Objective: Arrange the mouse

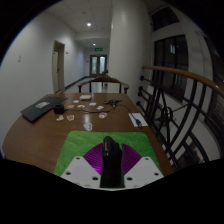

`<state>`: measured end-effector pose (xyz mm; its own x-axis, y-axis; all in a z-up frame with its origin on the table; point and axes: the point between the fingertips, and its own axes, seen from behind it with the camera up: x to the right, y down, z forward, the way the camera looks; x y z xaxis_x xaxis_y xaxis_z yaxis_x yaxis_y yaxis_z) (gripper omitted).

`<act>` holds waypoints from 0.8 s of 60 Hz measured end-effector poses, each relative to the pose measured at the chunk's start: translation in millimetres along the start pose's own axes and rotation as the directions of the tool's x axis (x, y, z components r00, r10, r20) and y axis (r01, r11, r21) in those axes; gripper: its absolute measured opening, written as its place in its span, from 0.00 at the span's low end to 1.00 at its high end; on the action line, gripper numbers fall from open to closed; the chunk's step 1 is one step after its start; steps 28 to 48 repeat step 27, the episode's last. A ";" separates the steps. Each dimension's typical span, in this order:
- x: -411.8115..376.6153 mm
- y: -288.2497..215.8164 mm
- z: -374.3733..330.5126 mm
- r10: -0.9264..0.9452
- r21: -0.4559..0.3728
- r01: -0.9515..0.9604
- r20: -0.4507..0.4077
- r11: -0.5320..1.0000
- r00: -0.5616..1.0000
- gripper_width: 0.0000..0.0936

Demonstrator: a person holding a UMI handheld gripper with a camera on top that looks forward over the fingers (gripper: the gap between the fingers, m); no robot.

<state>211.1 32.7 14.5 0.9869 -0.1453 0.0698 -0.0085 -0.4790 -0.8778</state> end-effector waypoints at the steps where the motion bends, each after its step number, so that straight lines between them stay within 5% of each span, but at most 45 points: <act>1: 0.2 0.9 0.3 0.002 -0.001 -0.002 -0.001 1.000 1.000 0.25; 9: -0.6 4.9 -1.2 0.011 -0.030 -0.010 0.010 0.999 1.000 0.45; 16: 5.9 6.0 -21.9 -0.034 -0.017 0.034 0.013 0.999 0.999 0.93; 27: 8.9 22.4 -92.8 0.051 0.024 -0.053 0.057 0.998 0.997 0.91; 48: 8.9 22.4 -92.8 0.051 0.024 -0.053 0.057 0.998 0.997 0.91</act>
